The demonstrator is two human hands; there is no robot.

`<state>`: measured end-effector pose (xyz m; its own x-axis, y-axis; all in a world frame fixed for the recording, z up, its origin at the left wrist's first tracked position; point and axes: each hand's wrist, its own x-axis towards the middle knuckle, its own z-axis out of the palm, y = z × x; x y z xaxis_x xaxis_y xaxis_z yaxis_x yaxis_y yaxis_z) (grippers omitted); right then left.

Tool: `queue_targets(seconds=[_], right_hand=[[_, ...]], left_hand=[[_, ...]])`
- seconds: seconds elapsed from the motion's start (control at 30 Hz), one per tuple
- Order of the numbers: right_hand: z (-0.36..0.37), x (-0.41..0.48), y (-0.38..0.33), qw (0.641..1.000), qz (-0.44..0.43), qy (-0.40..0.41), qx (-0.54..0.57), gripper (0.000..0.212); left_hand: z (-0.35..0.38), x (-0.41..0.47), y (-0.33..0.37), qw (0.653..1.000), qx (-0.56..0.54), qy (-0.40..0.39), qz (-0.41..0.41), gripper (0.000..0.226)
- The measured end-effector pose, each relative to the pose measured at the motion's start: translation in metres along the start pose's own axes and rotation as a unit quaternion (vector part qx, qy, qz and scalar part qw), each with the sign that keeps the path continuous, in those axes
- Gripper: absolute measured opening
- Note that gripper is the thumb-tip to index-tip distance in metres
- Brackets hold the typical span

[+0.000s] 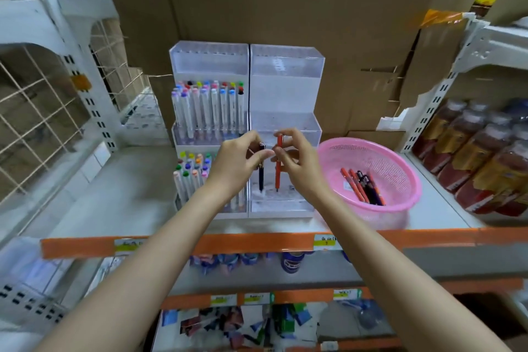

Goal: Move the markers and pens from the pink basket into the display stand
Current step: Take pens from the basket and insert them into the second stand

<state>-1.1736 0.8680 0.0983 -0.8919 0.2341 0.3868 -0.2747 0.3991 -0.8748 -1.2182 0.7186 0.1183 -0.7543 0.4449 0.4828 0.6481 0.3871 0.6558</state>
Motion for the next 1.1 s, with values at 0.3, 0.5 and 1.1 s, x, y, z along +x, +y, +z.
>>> queue_targets(seconds=[0.3,0.5,1.1], right_hand=[[0.006,-0.002,0.01,1.0,-0.015,0.001,0.003,0.021],[0.006,-0.004,0.009,1.0,-0.013,-0.015,0.016,0.021],[0.01,-0.01,0.012,0.999,-0.036,-0.022,-0.004,0.022]], left_hand=[[0.008,0.0,-0.004,0.998,0.064,0.011,0.028,0.019],[0.005,-0.005,-0.006,0.993,0.085,0.068,0.043,0.018],[0.013,-0.021,-0.018,0.989,0.148,0.001,0.024,0.029]])
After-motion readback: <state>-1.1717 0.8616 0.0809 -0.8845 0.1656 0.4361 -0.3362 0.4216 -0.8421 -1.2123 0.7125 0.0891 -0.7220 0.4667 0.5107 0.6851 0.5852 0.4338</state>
